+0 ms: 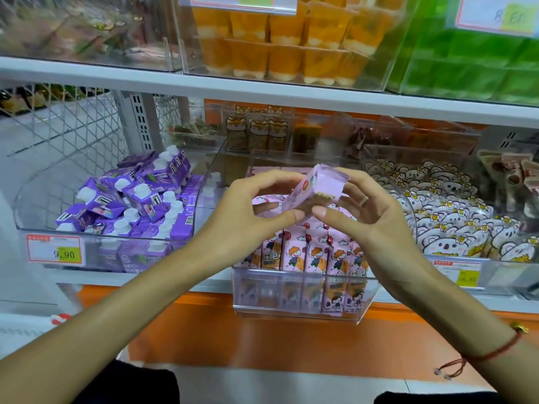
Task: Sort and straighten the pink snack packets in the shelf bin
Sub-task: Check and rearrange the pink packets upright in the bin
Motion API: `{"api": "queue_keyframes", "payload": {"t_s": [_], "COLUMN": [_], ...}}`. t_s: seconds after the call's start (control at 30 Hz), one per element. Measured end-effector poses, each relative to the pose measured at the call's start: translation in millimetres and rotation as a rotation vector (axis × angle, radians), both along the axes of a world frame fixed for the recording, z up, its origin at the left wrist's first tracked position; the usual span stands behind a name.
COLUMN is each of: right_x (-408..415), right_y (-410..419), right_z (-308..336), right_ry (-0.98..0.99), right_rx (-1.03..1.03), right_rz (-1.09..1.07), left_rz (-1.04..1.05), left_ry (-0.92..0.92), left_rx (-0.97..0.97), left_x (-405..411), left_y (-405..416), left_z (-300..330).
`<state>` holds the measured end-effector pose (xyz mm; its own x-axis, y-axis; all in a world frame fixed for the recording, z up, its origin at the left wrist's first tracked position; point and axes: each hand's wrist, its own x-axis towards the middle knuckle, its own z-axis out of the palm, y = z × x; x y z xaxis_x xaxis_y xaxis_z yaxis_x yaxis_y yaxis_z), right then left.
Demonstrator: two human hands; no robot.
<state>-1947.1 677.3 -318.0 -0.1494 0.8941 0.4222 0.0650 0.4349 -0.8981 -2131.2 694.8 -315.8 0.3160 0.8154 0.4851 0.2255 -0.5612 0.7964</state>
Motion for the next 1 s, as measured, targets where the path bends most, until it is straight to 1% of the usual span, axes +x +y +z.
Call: {"api": "queue_keyframes", "payload": {"t_s": [0.1, 0.23, 0.3, 0.37, 0.47, 0.53, 0.6, 0.63, 0.7, 0.8, 0.9, 1.0], "right_x": [0.1, -9.0, -14.1, -15.4, -8.3, -0.9, 6.1, 9.2, 12.6, 13.0, 9.8, 7.6], "right_y": [-0.5, -5.7, -7.4, -6.7, -1.4, 2.8, 6.3, 7.8, 9.7, 9.7, 10.0, 12.6], "right_z": [0.3, -3.5, -6.2, -6.6, -4.0, -3.0, -3.1, -3.4, -3.5, -3.2, -1.7, -1.4], "right_ry": [-0.012, -0.116, -0.124, -0.106, -0.083, -0.038, 0.037, 0.081, 0.169, 0.239, 0.247, 0.310], "right_rx": [0.002, 0.052, 0.095, 0.111, 0.063, -0.055, -0.186, -0.230, -0.285, -0.277, -0.221, -0.236], "right_rz": [-0.003, -0.047, -0.065, -0.079, -0.083, -0.075, -0.057, -0.054, -0.045, -0.031, -0.113, -0.144], "left_rz": [0.008, 0.050, 0.056, 0.086, 0.121, 0.076, 0.015, 0.031, 0.102, 0.155, 0.210, 0.206], "left_ry": [-0.066, -0.327, -0.377, -0.358, -0.392, -0.298, -0.119, -0.052, -0.034, -0.086, -0.090, -0.131], "left_rx": [-0.054, -0.263, -0.333, -0.327, -0.237, -0.157, -0.072, -0.022, 0.032, 0.008, -0.044, -0.122], "left_x": [-1.2, 0.1, 2.7, 4.1, -0.7, -4.5, -6.1, -6.3, -7.7, -10.2, -6.6, -0.4], "left_y": [1.3, 2.0, 0.3, -1.9, -0.5, -1.0, -2.4, -2.6, -1.1, 0.7, 1.4, 0.8], "left_z": [1.1, 0.2, -0.7, 0.5, 2.2, 4.7, 5.1, 5.3, 4.6, 6.2, 6.4, 5.2]}}
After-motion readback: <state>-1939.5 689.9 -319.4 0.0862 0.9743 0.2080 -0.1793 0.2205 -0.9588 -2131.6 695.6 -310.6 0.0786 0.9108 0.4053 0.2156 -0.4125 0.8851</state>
